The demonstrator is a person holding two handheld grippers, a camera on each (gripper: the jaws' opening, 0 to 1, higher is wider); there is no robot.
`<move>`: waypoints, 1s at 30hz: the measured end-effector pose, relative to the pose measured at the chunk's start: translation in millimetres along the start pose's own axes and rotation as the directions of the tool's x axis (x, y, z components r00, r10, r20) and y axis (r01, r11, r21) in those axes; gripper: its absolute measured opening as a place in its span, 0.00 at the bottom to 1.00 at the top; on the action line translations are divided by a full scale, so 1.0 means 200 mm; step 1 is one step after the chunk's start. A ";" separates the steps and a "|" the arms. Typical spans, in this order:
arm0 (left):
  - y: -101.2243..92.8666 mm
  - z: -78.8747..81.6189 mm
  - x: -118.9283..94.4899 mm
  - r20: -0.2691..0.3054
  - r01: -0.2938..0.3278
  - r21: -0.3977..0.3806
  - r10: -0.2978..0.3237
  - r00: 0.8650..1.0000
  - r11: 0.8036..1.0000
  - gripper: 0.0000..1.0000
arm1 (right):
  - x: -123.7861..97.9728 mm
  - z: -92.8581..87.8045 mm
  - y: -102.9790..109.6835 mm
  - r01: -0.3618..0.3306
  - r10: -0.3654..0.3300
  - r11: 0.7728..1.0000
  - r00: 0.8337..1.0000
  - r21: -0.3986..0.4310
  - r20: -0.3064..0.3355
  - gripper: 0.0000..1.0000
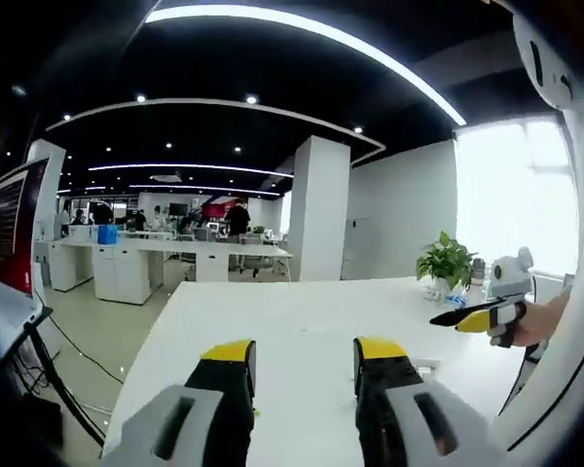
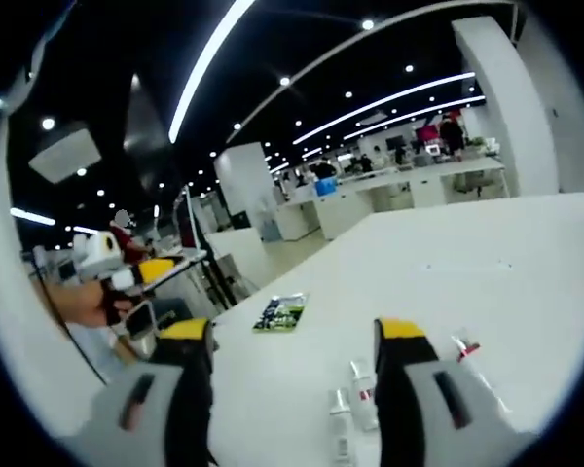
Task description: Arrange the skincare products in the storage area until every visible bottle or jar stands upright without overlapping.
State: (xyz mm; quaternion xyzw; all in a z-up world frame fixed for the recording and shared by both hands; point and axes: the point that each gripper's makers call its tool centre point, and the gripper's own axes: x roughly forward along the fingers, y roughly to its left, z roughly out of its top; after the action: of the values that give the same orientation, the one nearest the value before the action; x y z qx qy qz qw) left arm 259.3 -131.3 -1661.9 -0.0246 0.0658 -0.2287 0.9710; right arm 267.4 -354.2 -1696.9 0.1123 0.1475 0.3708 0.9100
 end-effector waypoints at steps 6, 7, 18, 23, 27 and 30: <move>0.08 0.05 -0.07 0.044 -0.072 -0.033 0.073 0.996 0.997 0.14 | 0.01 -0.02 0.03 -0.016 0.016 1.000 1.000 0.002 -0.016 0.70; 0.08 0.05 -0.08 0.045 -0.074 -0.024 0.075 0.996 0.997 0.15 | 0.02 -0.02 0.03 -0.019 0.019 1.000 1.000 0.001 -0.020 0.71; 0.13 0.02 -0.13 0.021 -0.156 -0.044 0.157 0.987 0.987 0.70 | 0.05 0.03 0.00 0.009 -0.010 0.999 1.000 0.039 0.024 0.99; 0.15 -0.02 -0.12 -0.026 -0.184 -0.079 0.182 0.983 0.980 0.96 | 0.03 0.02 -0.01 0.020 -0.021 0.999 1.000 0.031 0.018 0.99; 0.15 -0.03 -0.13 -0.031 -0.184 -0.098 0.182 0.983 0.978 1.00 | 0.01 0.01 -0.02 0.036 -0.037 0.999 0.999 0.032 0.014 0.99; 0.14 -0.04 -0.13 -0.033 -0.179 -0.102 0.176 0.984 0.979 1.00 | -0.01 0.00 -0.02 0.047 -0.047 0.998 0.999 0.032 0.014 0.99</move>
State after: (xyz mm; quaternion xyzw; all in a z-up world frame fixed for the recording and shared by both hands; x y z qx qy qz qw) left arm 248.3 -95.1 -1669.4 -0.0668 0.0910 -0.1377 0.9840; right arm 269.8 -358.4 -1698.0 0.1259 0.1491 0.3461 0.9177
